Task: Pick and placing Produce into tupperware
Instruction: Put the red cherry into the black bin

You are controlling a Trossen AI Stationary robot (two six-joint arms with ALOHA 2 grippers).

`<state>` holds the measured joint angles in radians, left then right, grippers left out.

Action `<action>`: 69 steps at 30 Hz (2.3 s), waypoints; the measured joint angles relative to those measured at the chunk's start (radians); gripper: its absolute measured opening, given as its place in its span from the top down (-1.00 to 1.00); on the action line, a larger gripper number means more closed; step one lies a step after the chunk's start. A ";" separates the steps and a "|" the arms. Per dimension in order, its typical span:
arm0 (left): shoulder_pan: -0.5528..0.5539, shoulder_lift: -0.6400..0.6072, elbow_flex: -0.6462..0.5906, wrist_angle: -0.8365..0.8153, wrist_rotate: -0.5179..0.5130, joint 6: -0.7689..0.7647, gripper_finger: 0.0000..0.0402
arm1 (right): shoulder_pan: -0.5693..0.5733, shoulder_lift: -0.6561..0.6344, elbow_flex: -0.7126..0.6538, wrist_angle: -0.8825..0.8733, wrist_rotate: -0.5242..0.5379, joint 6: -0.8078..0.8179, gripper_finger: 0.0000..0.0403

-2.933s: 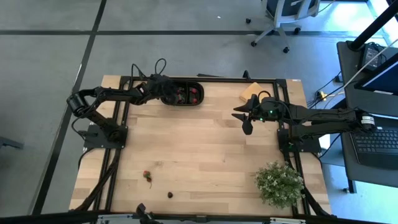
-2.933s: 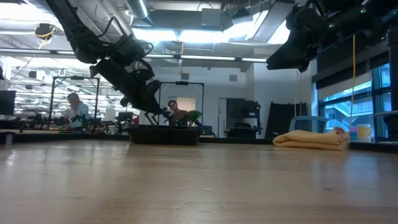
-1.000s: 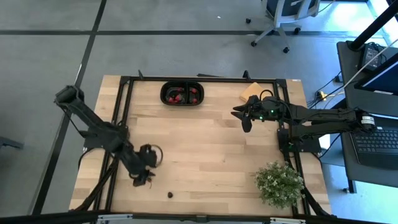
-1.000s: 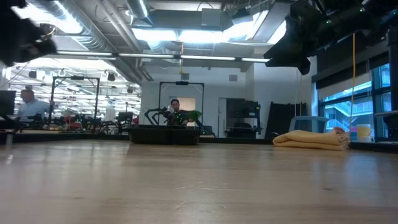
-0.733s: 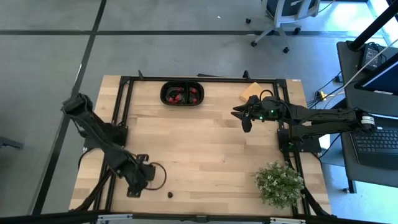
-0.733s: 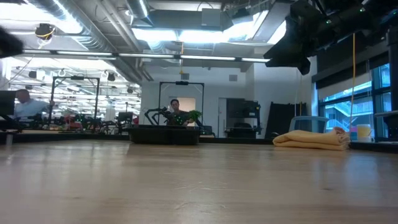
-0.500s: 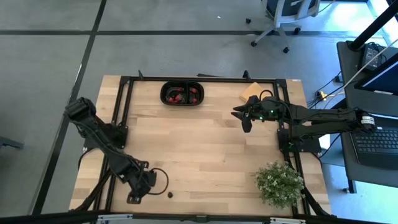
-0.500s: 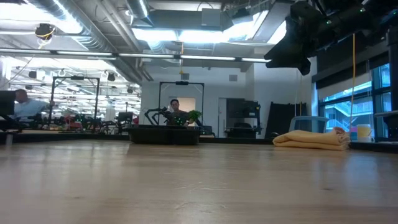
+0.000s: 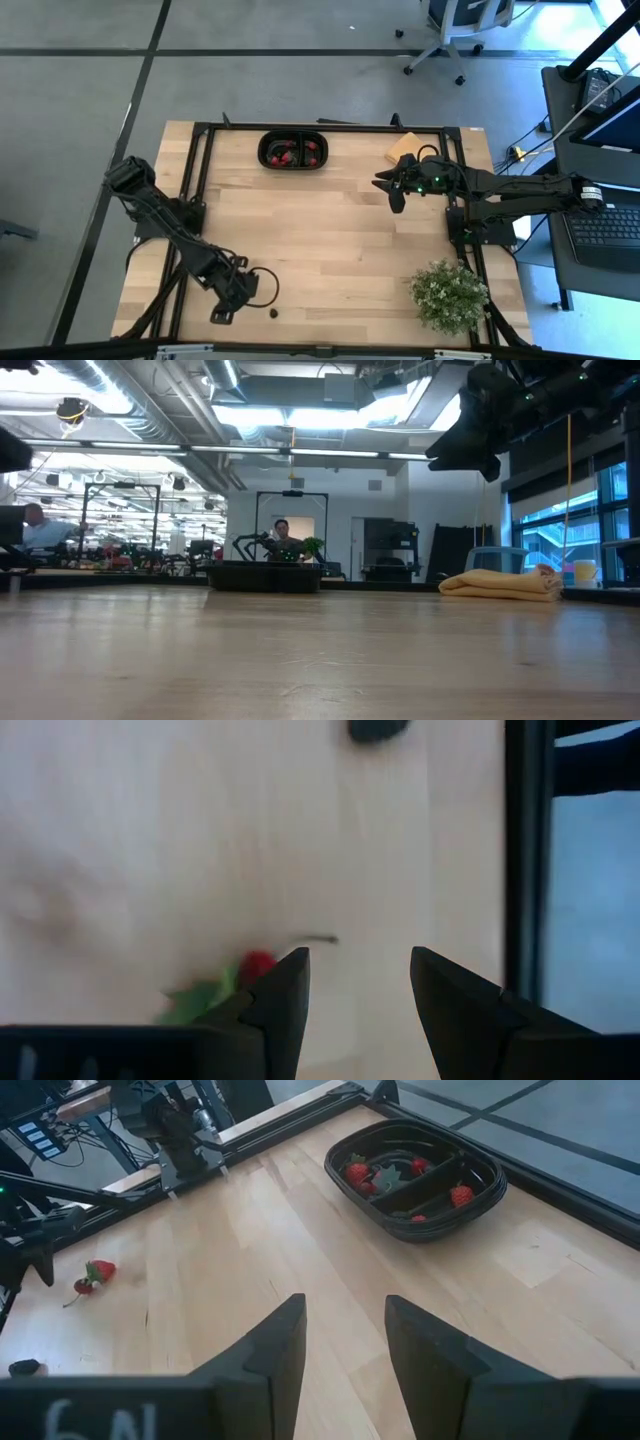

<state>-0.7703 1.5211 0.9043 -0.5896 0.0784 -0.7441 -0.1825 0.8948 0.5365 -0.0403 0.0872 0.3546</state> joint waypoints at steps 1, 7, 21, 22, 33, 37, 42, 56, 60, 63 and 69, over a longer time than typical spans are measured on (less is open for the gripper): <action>0.006 0.000 0.000 0.000 -0.015 0.019 0.17 | 0.000 0.000 0.000 0.000 0.000 0.000 0.30; 0.025 0.000 0.000 -0.020 -0.107 0.166 0.17 | 0.000 0.000 0.000 -0.001 0.000 0.002 0.30; 0.019 0.057 -0.001 -0.106 -0.131 0.379 0.17 | 0.000 0.000 0.000 -0.003 0.000 0.007 0.30; 0.018 0.076 -0.001 -0.104 -0.115 0.387 0.17 | 0.000 0.000 0.000 -0.004 0.000 0.007 0.30; 0.008 0.169 0.004 -0.106 -0.073 0.382 0.22 | 0.000 0.000 0.000 -0.004 0.000 0.005 0.30; 0.008 0.165 0.001 -0.096 -0.089 0.380 0.35 | 0.000 0.000 0.000 -0.004 0.000 0.005 0.30; 0.009 0.165 0.000 -0.089 -0.095 0.379 0.55 | 0.000 0.000 0.000 -0.004 0.000 0.004 0.30; 0.009 0.166 0.000 -0.057 -0.095 0.379 0.57 | 0.000 0.000 0.000 -0.012 0.000 0.004 0.30; 0.014 0.166 0.001 -0.057 -0.095 0.359 0.66 | 0.000 0.000 0.000 -0.027 0.000 0.004 0.30; 0.031 0.170 0.015 -0.047 -0.087 0.353 0.75 | 0.000 0.000 0.000 -0.042 0.000 0.004 0.30; 0.089 0.170 0.050 -0.046 -0.091 0.360 0.87 | 0.000 0.000 0.000 -0.048 0.000 0.005 0.30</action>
<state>-0.6817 1.6914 0.9545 -0.6357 -0.0127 -0.3841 -0.1825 0.8951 0.5365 -0.0879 0.0872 0.3595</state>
